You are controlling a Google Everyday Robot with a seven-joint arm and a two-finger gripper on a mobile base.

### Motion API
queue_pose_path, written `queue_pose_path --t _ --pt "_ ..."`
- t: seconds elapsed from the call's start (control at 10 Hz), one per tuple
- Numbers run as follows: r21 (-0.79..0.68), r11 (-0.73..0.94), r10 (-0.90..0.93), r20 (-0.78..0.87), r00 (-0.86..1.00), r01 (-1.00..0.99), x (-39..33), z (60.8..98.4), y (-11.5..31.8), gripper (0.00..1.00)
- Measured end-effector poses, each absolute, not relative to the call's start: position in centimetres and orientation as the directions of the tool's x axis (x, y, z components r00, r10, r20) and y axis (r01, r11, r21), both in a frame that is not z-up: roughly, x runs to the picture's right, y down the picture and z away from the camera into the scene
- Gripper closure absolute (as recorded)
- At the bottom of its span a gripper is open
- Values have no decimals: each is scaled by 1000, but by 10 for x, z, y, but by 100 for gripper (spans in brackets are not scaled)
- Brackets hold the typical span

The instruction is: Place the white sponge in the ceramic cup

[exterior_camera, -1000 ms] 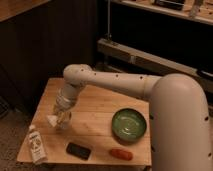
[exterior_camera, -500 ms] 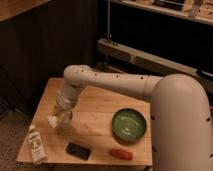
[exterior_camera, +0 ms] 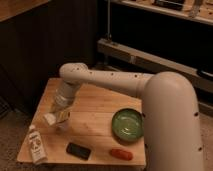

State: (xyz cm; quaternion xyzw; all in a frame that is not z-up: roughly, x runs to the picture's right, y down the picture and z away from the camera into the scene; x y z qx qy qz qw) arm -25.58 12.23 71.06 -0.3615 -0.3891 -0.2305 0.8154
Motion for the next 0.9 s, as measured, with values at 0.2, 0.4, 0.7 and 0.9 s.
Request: queue_pose_path --t 0.2,0.4,0.7,0.9 --pt "-409 634 -91 804 588 657 -267 711 120 58" --pt "-410 630 -95 803 589 659 -260 707 125 76" --pt "-409 630 -96 802 589 660 -243 701 132 87" --pt "-406 630 -97 805 586 662 -251 703 132 85"
